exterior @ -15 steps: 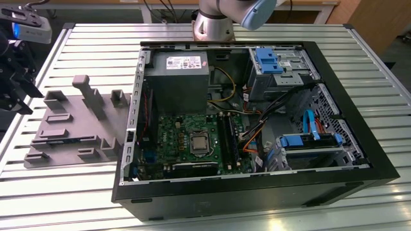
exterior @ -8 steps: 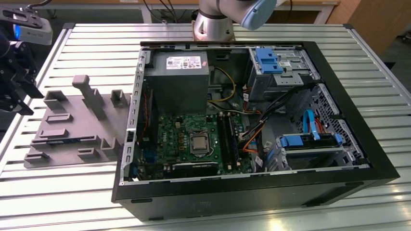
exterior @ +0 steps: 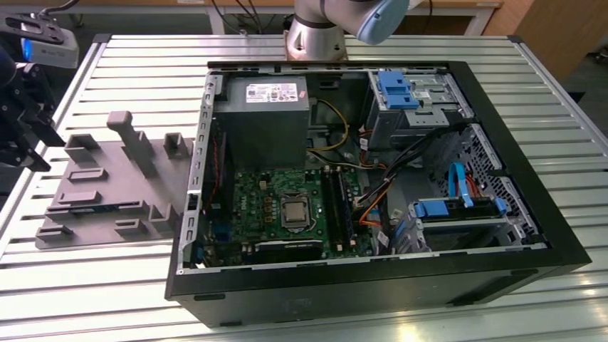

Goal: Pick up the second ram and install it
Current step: 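Pick up the second ram and move it above second insertion slot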

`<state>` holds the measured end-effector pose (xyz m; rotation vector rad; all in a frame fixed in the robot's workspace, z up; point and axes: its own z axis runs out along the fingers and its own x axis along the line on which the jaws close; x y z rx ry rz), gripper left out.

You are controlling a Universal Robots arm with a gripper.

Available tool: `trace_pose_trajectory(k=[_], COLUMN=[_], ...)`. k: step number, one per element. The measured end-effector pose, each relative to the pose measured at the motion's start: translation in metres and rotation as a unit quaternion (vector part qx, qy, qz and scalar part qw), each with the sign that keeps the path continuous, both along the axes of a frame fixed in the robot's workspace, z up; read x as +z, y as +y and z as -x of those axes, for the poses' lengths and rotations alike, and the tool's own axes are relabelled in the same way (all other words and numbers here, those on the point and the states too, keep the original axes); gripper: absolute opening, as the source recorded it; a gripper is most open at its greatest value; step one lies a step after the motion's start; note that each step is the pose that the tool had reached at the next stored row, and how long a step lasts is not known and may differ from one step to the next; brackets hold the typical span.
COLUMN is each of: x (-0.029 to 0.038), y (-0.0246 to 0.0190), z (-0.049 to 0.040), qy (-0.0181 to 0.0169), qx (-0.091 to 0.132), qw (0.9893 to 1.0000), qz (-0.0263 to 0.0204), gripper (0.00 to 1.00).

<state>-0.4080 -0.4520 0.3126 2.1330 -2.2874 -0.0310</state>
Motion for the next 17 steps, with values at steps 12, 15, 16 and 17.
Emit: trace_pose_trajectory(k=[12,15,16,17], x=[-0.0045,-0.0053,-0.0053,-0.0053], y=[0.0,0.0,0.0,0.0], z=[0.0,0.0,0.0,0.0], qy=[0.0,0.0,0.0,0.0], qx=[0.0,0.0,0.0,0.0], qw=[1.0,1.0,1.0,1.0], qz=[0.0,0.0,0.0001,0.0], gripper=[0.47,0.47,0.47,0.47])
